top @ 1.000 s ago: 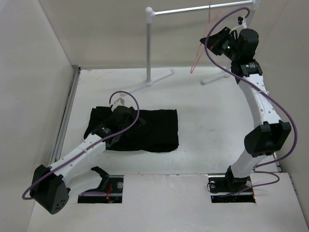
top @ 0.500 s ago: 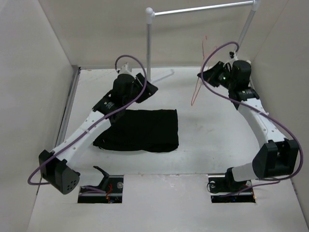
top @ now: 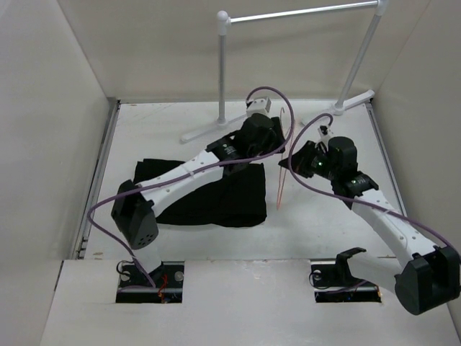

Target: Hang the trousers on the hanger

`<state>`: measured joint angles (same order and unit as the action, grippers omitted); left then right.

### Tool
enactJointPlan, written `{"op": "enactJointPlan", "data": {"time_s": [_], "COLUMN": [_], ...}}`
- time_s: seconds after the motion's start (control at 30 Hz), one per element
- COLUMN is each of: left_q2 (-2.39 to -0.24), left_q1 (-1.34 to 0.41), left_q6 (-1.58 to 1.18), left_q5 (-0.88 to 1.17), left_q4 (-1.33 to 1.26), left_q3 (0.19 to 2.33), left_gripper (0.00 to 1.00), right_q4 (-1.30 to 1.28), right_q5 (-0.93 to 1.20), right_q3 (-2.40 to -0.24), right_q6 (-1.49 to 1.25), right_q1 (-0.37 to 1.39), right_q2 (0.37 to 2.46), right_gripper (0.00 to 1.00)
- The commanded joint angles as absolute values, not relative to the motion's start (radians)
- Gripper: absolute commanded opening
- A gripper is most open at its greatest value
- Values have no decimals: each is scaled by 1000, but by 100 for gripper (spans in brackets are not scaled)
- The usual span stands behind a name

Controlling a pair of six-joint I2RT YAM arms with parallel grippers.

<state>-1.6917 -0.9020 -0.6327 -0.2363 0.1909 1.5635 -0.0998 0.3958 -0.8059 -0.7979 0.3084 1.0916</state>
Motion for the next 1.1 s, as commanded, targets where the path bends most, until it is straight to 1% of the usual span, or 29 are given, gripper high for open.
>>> {"op": "enactJointPlan", "data": {"time_s": [0.0, 0.2, 0.3, 0.4, 0.53, 0.57, 0.6, 0.67, 0.73, 0.77, 0.83, 0.87, 0.97, 1.0, 1.07], "left_q2": [-1727, -1810, -1842, -1864, -1881, -1884, -1882, -1878, -1861, -1849, -1827, -1816, -1770, -1755, -1723], "left_q1": [-932, -966, -967, -970, -973, -973, -976, -982, -995, -1002, -1009, -1010, -1012, -1012, -1013], "left_q6": [-588, -581, -581, -583, -587, -589, -591, -591, -594, -594, -603, -613, -679, -702, -747], "left_q5": [-313, -376, -402, -394, -373, -371, -379, -397, -446, -472, -508, -520, -548, -558, -593], "left_q4": [149, 181, 193, 195, 195, 196, 201, 212, 212, 201, 183, 169, 115, 92, 45], "left_q3": [1660, 1735, 1750, 1758, 1766, 1766, 1766, 1766, 1758, 1747, 1727, 1712, 1636, 1603, 1534], "left_gripper": [52, 46, 42, 32, 23, 18, 11, 3, 0, 0, 0, 0, 0, 0, 0], "right_q4": [-67, -80, -94, -106, -121, -124, -129, -138, -144, -150, -164, -173, -216, -233, -259], "right_q5": [374, 379, 379, 380, 374, 374, 373, 373, 367, 362, 359, 359, 359, 359, 359], "right_q3": [-772, -729, -721, -715, -707, -706, -706, -704, -695, -692, -690, -690, -696, -699, -701], "right_q6": [-824, -824, -821, -818, -815, -813, -811, -808, -808, -808, -807, -805, -781, -772, -759], "right_q1": [338, 341, 343, 344, 344, 344, 344, 344, 341, 341, 341, 341, 344, 344, 337], "right_q2": [1042, 989, 968, 953, 933, 930, 925, 917, 904, 896, 884, 876, 841, 825, 802], "right_gripper": [9, 9, 9, 9, 9, 9, 9, 10, 12, 13, 18, 23, 47, 52, 53]}}
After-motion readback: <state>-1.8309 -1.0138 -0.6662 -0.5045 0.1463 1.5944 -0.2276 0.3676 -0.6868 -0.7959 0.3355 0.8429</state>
